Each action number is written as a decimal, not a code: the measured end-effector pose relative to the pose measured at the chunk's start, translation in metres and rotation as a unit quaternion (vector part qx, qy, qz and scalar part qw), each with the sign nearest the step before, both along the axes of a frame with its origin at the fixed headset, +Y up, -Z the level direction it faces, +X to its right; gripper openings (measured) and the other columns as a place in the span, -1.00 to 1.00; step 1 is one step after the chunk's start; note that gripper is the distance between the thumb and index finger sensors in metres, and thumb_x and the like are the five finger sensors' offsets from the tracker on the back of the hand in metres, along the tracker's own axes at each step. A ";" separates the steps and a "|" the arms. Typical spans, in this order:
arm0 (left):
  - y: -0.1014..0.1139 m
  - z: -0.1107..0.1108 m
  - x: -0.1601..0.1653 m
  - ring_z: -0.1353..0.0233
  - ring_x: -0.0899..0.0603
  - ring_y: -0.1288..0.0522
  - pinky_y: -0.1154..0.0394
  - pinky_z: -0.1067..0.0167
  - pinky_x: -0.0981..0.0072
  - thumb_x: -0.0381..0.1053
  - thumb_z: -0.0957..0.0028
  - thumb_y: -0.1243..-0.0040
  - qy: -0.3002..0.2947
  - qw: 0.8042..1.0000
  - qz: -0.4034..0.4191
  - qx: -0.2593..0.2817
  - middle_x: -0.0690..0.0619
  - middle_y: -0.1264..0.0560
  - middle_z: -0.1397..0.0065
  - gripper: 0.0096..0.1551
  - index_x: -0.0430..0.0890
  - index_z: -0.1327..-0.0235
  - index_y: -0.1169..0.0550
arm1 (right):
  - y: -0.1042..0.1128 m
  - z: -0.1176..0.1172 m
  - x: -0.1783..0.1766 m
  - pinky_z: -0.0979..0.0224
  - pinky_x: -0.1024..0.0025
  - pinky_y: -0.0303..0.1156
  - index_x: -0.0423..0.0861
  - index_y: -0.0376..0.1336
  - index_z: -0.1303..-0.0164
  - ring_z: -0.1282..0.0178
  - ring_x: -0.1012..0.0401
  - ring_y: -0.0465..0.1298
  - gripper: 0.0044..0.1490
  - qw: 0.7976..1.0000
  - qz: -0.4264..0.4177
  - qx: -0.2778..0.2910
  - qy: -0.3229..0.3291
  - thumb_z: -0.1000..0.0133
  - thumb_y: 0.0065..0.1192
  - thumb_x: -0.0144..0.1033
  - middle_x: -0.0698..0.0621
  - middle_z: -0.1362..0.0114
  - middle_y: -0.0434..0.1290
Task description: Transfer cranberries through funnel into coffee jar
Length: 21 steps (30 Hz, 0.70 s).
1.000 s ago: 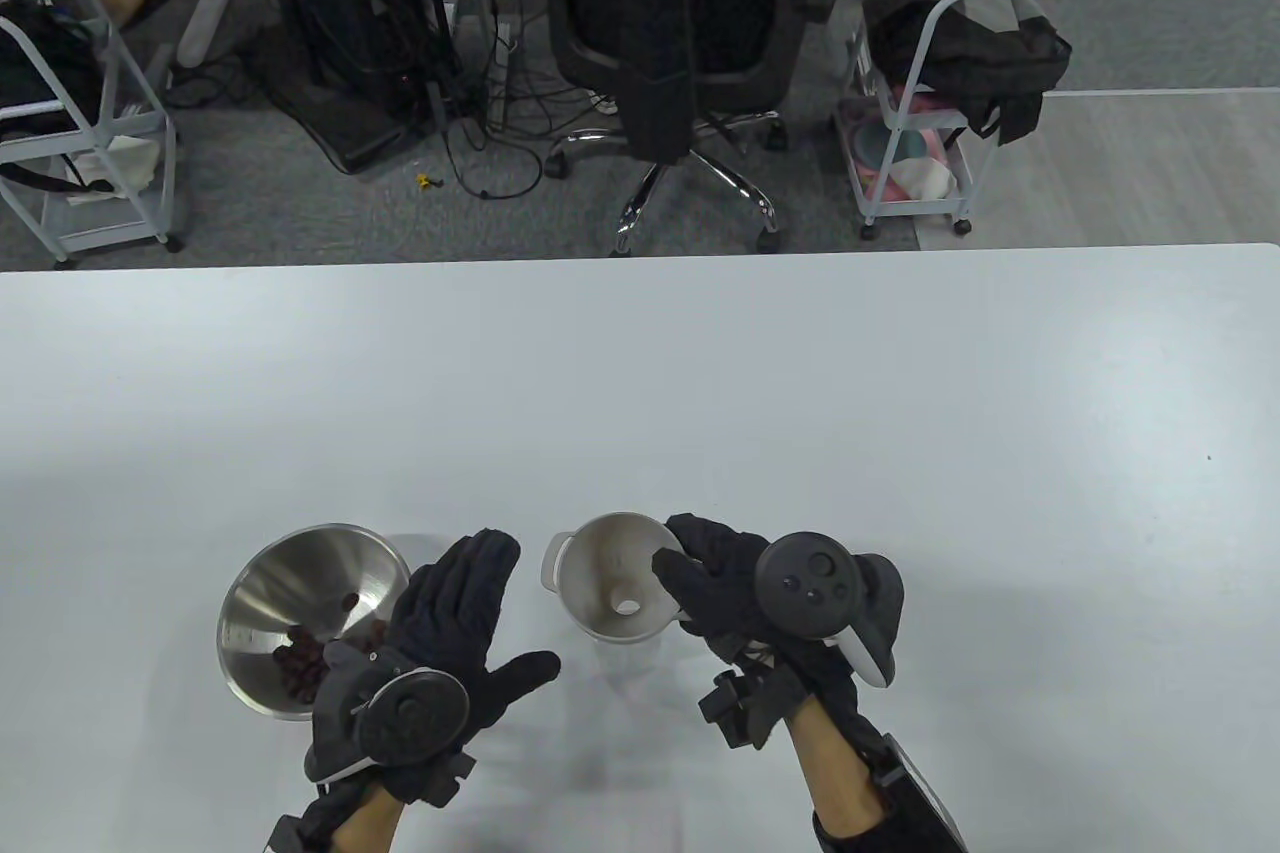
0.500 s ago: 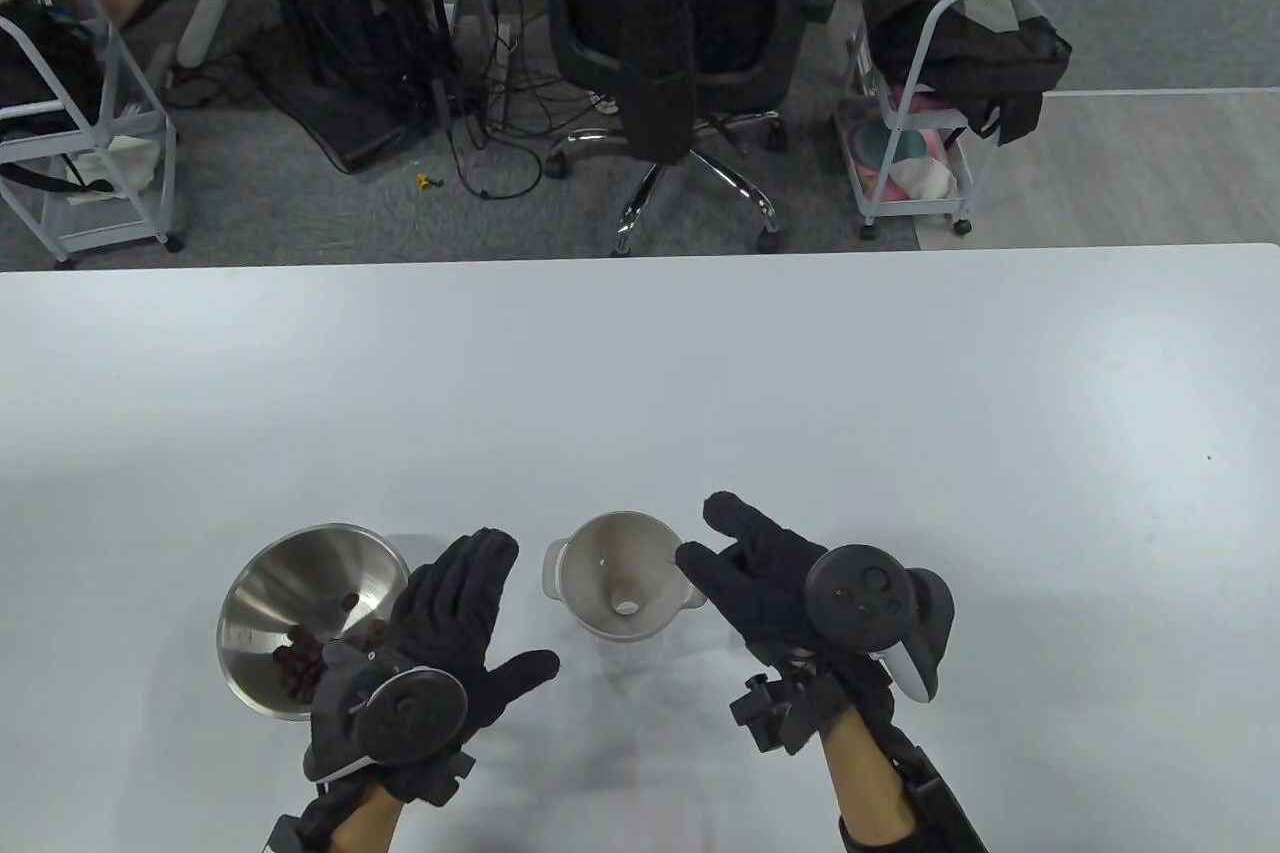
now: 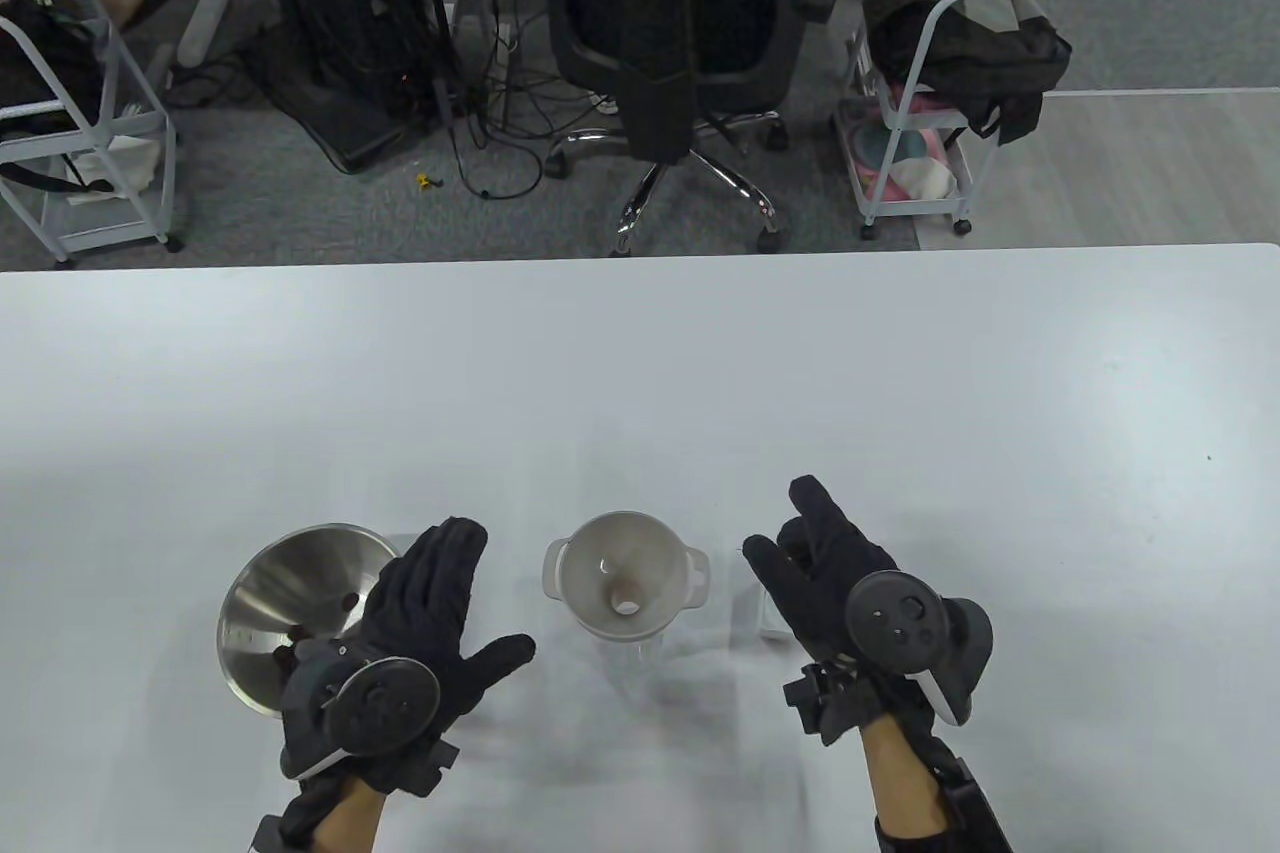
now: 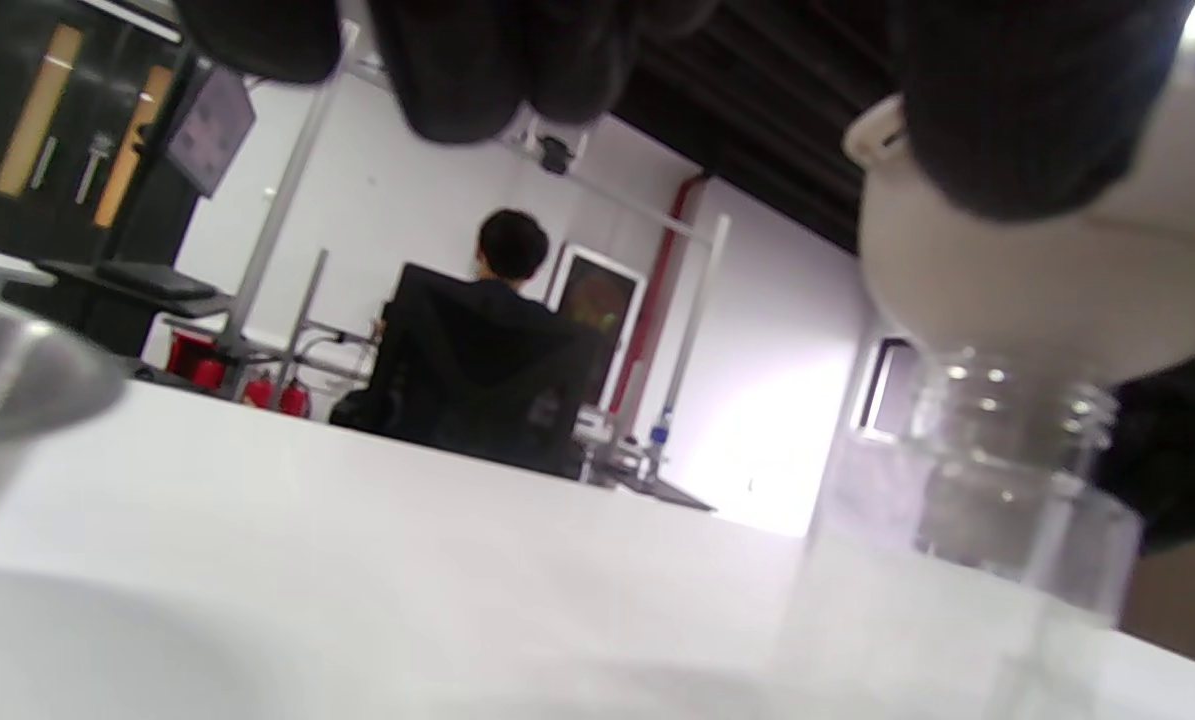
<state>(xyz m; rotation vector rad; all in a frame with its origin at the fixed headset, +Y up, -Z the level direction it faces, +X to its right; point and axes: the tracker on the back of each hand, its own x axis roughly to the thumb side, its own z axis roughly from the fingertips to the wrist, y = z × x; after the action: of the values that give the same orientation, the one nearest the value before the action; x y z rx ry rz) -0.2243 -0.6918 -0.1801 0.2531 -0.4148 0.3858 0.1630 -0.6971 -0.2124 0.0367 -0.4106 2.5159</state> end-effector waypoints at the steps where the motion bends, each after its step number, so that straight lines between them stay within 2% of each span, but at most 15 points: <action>1: 0.000 -0.001 -0.002 -0.57 -0.48 -0.31 -0.25 -0.36 -0.47 0.43 0.09 -0.28 0.004 1.000 0.000 -0.001 -0.33 -0.15 -0.67 0.32 -0.22 -0.69 0.01 | -0.002 0.000 0.000 -0.38 -0.03 0.49 -0.04 0.10 -0.72 -0.26 0.10 0.65 0.04 1.000 0.007 0.003 0.000 -0.24 0.09 0.50 0.00 -0.41 0.52; 6: -0.001 -0.007 -0.021 -0.57 -0.49 -0.31 -0.25 -0.36 -0.48 0.43 0.09 -0.28 0.041 0.999 -0.002 -0.004 -0.33 -0.15 -0.67 0.32 -0.22 -0.68 0.01 | -0.010 0.001 0.002 -0.42 -0.06 0.47 -0.02 0.06 -0.74 -0.35 0.07 0.62 0.05 0.998 0.060 0.011 -0.010 -0.23 0.09 0.49 -0.02 -0.48 0.47; 10: 0.000 -0.011 -0.050 -0.56 -0.49 -0.31 -0.25 -0.35 -0.48 0.42 0.08 -0.29 0.086 0.996 0.032 -0.009 -0.34 -0.15 -0.66 0.31 -0.23 -0.68 0.00 | -0.016 0.003 0.007 -0.43 -0.08 0.45 -0.01 0.06 -0.74 -0.38 0.05 0.60 0.05 0.996 0.088 0.011 -0.011 -0.23 0.10 0.49 -0.04 -0.51 0.45; 16: 0.001 -0.010 -0.099 -0.55 -0.49 -0.31 -0.24 -0.35 -0.49 0.41 0.08 -0.29 0.171 0.983 0.068 -0.016 -0.35 -0.16 -0.65 0.29 -0.23 -0.68 -0.02 | -0.014 0.009 0.004 -0.44 -0.08 0.45 -0.01 0.06 -0.74 -0.39 0.04 0.60 0.04 0.995 0.092 0.023 0.000 -0.23 0.10 0.48 -0.04 -0.52 0.45; 21: -0.003 -0.006 -0.136 -0.56 -0.53 -0.28 -0.22 -0.34 -0.52 0.41 0.07 -0.30 0.238 0.968 0.060 -0.055 -0.40 -0.13 -0.66 0.28 -0.25 -0.69 -0.06 | -0.013 0.016 -0.001 -0.43 -0.08 0.45 -0.01 0.07 -0.73 -0.38 0.04 0.60 0.04 0.996 0.084 0.029 0.017 -0.23 0.10 0.48 -0.04 -0.51 0.45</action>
<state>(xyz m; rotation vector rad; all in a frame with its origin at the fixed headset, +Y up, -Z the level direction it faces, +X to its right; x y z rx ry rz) -0.3604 -0.6944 -0.1864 0.2533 0.0950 0.4493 0.1617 -0.7103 -0.1967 0.1415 -0.4848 2.6638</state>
